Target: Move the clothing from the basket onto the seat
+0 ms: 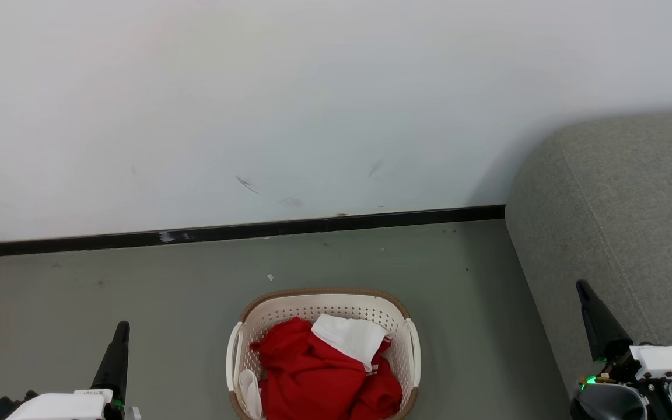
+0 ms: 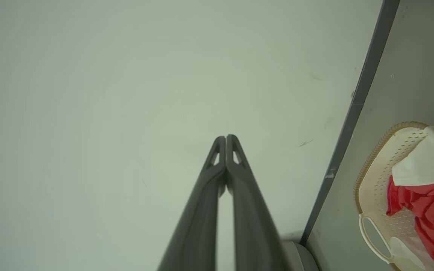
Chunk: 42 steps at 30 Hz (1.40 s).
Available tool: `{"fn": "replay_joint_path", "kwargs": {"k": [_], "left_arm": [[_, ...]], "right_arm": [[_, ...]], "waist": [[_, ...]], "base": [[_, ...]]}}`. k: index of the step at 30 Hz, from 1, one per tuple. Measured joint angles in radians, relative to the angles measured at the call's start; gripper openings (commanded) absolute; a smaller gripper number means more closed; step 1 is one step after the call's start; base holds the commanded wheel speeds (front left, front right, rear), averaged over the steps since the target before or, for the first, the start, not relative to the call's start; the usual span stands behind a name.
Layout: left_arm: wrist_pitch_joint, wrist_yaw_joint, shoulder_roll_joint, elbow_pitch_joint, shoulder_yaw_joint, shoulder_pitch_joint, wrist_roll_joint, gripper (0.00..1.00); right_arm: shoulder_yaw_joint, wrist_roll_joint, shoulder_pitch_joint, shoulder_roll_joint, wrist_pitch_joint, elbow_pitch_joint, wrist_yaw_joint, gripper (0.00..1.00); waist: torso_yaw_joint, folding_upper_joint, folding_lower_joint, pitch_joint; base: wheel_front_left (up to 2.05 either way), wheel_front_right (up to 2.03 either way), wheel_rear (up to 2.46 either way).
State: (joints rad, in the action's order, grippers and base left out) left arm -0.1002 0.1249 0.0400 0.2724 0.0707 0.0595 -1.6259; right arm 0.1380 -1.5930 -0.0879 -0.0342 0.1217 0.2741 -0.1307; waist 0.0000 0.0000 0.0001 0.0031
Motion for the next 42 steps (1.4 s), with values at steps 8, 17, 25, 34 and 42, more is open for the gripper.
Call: {"fn": "replay_joint_path", "kwargs": {"k": [8,17,25,34,42], "left_arm": [[-0.001,0.0,0.0,0.0,0.0,0.0,0.0,0.0],[-0.001,0.0,0.0,0.0,0.0,0.0,0.0,0.0],[-0.001,0.0,0.0,0.0,0.001,0.0,0.0,0.0],[-0.001,-0.001,-0.012,0.022,-0.002,-0.015,-0.001,0.0],[0.01,-0.002,-0.036,0.053,-0.012,-0.056,0.002,1.0]], "right_arm": [[0.0,0.0,0.0,0.0,0.0,0.0,0.0,0.0],[0.0,0.0,0.0,0.0,0.0,0.0,0.0,0.0],[0.0,0.0,0.0,0.0,0.0,0.0,0.0,0.0],[0.0,0.002,0.011,0.01,0.0,0.024,0.0,0.0],[-0.006,0.009,0.056,0.028,-0.014,0.053,0.0,1.0]], "waist": [[0.0,0.0,0.0,0.0],[0.0,0.0,-0.0001,0.0],[0.0,0.0,0.0,0.0],[0.0,0.0,0.0,0.0],[0.0,0.0,0.0,0.001]], "base": [[0.0,0.0,0.0],[0.0,0.0,0.0],[0.0,0.0,0.0],[0.0,0.0,0.0],[0.0,0.0,0.0]]}}
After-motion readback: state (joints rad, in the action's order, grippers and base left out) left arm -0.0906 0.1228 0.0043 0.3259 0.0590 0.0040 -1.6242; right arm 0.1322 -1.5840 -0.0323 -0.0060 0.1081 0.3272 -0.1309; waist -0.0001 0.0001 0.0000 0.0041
